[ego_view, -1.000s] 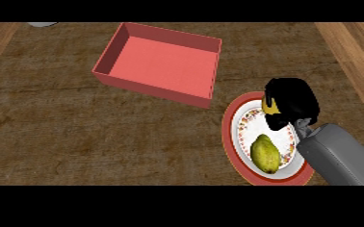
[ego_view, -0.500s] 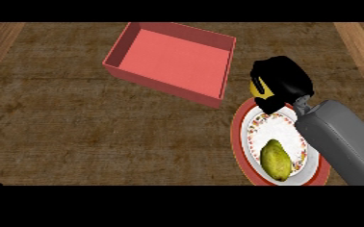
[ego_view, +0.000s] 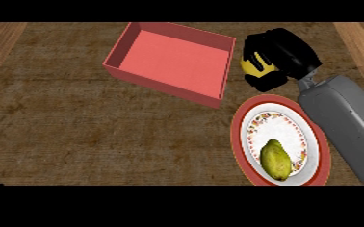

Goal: Pick the lemon from the plate and place it in the cardboard box

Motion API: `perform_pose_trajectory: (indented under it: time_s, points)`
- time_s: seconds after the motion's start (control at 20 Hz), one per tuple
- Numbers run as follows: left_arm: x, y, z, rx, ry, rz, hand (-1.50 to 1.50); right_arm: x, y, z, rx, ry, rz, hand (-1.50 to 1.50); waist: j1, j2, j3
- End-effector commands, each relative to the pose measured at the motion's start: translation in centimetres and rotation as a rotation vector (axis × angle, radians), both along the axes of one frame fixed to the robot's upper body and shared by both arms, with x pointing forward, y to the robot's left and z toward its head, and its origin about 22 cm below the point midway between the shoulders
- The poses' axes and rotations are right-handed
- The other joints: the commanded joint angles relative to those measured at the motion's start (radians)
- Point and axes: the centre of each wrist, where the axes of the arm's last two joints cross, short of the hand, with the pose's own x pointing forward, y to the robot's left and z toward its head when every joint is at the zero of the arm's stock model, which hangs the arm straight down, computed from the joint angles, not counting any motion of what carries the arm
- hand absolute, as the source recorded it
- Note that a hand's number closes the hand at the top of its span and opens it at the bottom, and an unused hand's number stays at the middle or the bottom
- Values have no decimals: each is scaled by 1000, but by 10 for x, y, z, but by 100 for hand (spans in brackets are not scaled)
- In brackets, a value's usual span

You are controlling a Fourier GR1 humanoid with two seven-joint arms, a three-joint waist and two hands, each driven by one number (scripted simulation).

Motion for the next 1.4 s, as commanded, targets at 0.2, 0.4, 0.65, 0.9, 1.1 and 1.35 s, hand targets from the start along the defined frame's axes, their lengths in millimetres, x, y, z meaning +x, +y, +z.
perform_pose_trajectory:
  time_s: [0.2,0.4,0.65,0.9,1.1,1.35]
  points:
    - [86,-57,37,-145,-441,-264,0,16,12,36,331,-15,256,150,-29,-10,-12]
    - [95,-61,41,-148,-452,-262,0,21,22,42,387,12,346,150,-46,-9,-14]
    - [97,-58,45,-130,-459,-263,0,32,40,60,391,39,372,150,-22,-10,-19]
    - [99,-63,41,-136,-452,-271,0,38,60,61,362,71,366,150,-25,-12,-21]
    - [97,-63,42,-136,-453,-293,0,43,79,56,335,117,363,150,-8,-9,-21]
    - [101,-65,44,-135,-454,-284,0,43,113,43,273,170,357,150,-5,-6,-22]
